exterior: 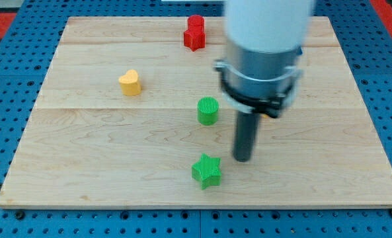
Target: Place green circle above the green star
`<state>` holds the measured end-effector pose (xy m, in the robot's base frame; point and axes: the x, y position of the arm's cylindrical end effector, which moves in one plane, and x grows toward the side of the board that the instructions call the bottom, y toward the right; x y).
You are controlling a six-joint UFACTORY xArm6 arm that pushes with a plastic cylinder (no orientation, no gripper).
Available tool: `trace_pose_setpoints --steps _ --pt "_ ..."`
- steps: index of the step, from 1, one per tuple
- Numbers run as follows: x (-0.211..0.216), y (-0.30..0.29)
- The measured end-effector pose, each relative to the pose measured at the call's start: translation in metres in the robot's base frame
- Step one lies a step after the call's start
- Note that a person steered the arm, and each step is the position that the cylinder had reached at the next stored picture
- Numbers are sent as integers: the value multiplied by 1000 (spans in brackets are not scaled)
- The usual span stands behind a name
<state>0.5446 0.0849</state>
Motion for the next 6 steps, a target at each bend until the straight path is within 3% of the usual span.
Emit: trace_pose_setpoints --steps 1,2,3,4,5,6 --pt "42 -38" --pt "21 -106" --pt "16 -68" --pt "-31 -4" --pt "-84 -20" --pt "-93 -56"
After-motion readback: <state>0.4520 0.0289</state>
